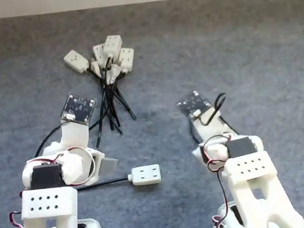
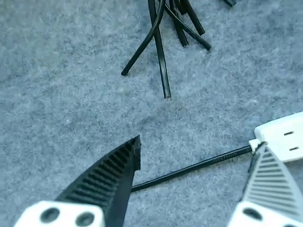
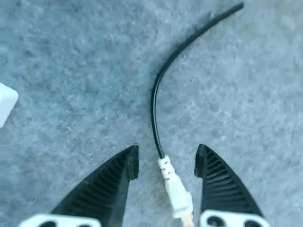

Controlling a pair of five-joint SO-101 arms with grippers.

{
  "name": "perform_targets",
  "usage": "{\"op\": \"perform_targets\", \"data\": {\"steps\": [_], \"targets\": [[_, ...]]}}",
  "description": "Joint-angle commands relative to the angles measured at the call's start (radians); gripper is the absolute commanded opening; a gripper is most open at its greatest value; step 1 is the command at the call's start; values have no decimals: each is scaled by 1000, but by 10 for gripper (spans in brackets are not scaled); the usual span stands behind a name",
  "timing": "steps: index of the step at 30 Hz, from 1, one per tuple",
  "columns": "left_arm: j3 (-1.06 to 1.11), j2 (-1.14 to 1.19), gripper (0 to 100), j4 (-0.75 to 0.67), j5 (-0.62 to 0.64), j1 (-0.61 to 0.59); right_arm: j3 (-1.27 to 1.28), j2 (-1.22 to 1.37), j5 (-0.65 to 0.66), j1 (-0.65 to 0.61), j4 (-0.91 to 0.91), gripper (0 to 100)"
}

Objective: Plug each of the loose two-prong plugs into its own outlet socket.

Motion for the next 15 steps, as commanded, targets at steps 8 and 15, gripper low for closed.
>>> {"op": "perform_targets", "data": {"steps": [8,15], "targets": [[16,-2,361,-25,12,-16,101,8,203,-4,-87,184],[19,-4,361,-25,12,-16,117,8,282,8,-91,184]]}}
